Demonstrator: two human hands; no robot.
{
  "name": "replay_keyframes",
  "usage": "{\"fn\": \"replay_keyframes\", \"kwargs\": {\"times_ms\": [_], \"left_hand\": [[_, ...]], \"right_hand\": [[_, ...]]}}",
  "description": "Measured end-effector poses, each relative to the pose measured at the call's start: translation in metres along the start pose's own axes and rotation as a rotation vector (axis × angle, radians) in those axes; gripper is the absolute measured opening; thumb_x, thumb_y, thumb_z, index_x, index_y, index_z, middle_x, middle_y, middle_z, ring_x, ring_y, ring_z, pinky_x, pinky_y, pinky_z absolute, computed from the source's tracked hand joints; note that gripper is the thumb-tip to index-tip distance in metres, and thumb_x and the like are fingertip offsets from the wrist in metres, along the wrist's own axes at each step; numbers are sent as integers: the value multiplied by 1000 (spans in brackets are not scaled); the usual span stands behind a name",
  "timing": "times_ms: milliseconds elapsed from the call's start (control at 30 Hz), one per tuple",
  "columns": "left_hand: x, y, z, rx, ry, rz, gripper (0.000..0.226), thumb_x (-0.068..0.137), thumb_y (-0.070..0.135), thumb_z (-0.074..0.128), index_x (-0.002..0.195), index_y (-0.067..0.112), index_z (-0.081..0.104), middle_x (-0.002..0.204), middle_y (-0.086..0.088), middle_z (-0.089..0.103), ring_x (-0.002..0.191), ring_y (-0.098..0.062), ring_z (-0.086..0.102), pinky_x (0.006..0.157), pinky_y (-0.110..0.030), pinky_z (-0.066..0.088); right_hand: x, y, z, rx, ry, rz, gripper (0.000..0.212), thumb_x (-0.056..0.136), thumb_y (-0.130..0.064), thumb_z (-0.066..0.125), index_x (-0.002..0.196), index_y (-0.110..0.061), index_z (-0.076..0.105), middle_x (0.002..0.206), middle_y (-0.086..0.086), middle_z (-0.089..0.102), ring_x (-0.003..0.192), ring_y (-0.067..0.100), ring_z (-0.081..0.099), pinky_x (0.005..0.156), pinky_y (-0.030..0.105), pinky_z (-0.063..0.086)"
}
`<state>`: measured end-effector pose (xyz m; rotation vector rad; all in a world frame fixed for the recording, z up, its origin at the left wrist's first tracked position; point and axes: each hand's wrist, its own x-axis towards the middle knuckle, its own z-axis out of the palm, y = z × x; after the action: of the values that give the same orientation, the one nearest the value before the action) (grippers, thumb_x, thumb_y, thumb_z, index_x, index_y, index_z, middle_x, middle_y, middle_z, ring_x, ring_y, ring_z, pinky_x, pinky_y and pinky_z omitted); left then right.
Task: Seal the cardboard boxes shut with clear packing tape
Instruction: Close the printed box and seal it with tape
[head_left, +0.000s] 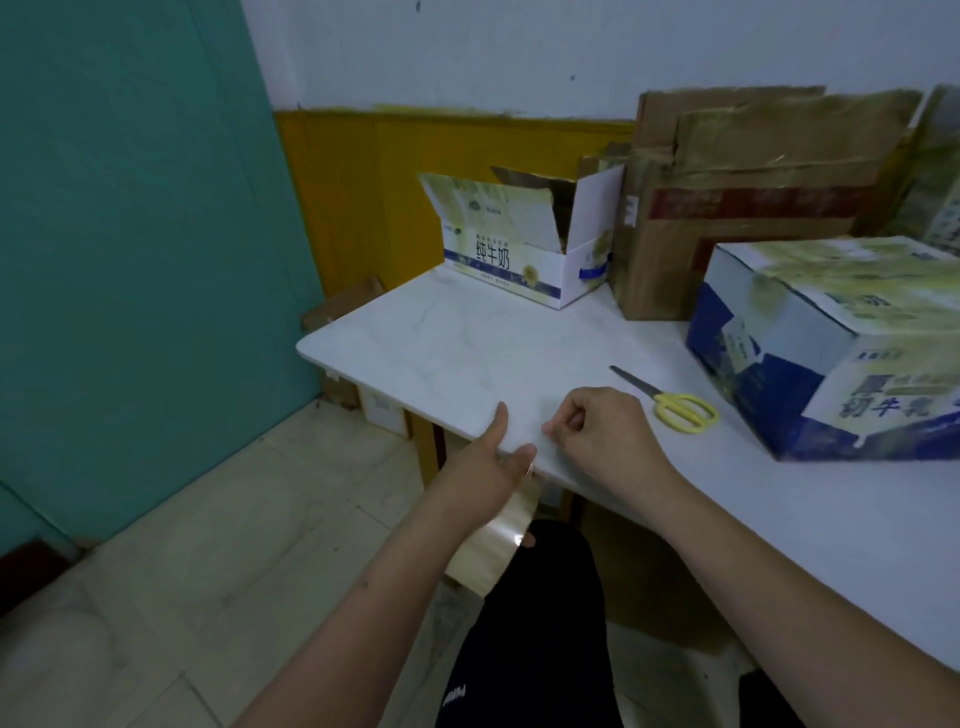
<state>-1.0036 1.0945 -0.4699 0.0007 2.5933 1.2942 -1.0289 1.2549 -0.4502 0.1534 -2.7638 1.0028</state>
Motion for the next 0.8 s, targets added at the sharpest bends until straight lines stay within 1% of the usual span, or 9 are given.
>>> {"fn": "replay_keyframes", "kwargs": {"times_ms": [200, 300, 367, 433, 500, 600, 700, 767, 800], "left_hand": [[17, -2, 12, 54, 156, -5, 68, 103, 55, 42, 161, 36, 12, 152, -15, 45, 134, -29, 48, 94, -26, 38], [21, 7, 12, 126, 194, -23, 71, 102, 56, 41, 161, 35, 8, 145, -18, 51, 128, -32, 51, 96, -34, 43], [23, 10, 13, 230, 199, -56, 72, 102, 59, 38, 161, 37, 5, 142, -20, 51, 126, -34, 52, 93, -36, 45], [20, 15, 12, 344, 193, -74, 73, 101, 63, 34, 162, 35, 4, 141, -21, 51, 124, -35, 53, 89, -36, 44], [9, 21, 5, 484, 178, -93, 76, 101, 64, 32, 162, 29, 6, 146, -19, 49, 128, -33, 51, 91, -37, 44], [-15, 43, -15, 678, 223, -91, 68, 103, 57, 35, 159, 19, 24, 148, -14, 49, 130, -31, 51, 96, -37, 45], [-26, 89, -28, 592, 456, 170, 44, 107, 43, 36, 141, 21, 54, 128, -11, 65, 117, -32, 60, 89, -40, 48], [-16, 122, -15, 418, 617, 438, 36, 107, 34, 37, 118, 17, 67, 103, -10, 72, 98, -31, 65, 75, -40, 50], [-10, 139, -4, 308, 638, 534, 36, 107, 32, 38, 118, 17, 69, 102, -8, 73, 96, -29, 66, 76, -42, 52]], "right_hand": [[4, 4, 8, -178, -28, -99, 24, 89, -33, 70, 82, -11, 62, 79, -1, 59, 86, 20, 61, 72, 29, 42], [7, 11, 6, -348, 40, -25, 50, 84, -57, 68, 98, -11, 52, 96, 9, 62, 95, 27, 62, 72, 33, 45], [6, 18, 0, -484, 71, -4, 60, 83, -71, 57, 98, -13, 52, 96, 7, 63, 93, 26, 62, 64, 31, 40], [2, 18, -4, -581, 65, -42, 55, 88, -71, 48, 92, -16, 52, 94, 6, 63, 93, 25, 62, 62, 31, 33], [-5, 10, -7, -607, 50, -98, 48, 92, -63, 49, 94, -16, 54, 96, 6, 62, 95, 24, 61, 63, 31, 33], [-13, 6, -31, -500, 168, -214, 37, 95, -52, 53, 84, -17, 60, 86, 3, 61, 92, 21, 60, 62, 32, 40], [-16, 9, -82, -402, 493, -368, 38, 97, -41, 52, 67, -18, 53, 67, -1, 50, 65, 18, 50, 54, 30, 30], [-16, 14, -125, -373, 671, -374, 37, 99, -36, 49, 67, -18, 51, 66, -1, 48, 63, 15, 42, 57, 29, 22], [-13, 22, -146, -374, 725, -338, 36, 100, -34, 47, 68, -18, 52, 67, -1, 49, 65, 15, 42, 58, 29, 21]]}}
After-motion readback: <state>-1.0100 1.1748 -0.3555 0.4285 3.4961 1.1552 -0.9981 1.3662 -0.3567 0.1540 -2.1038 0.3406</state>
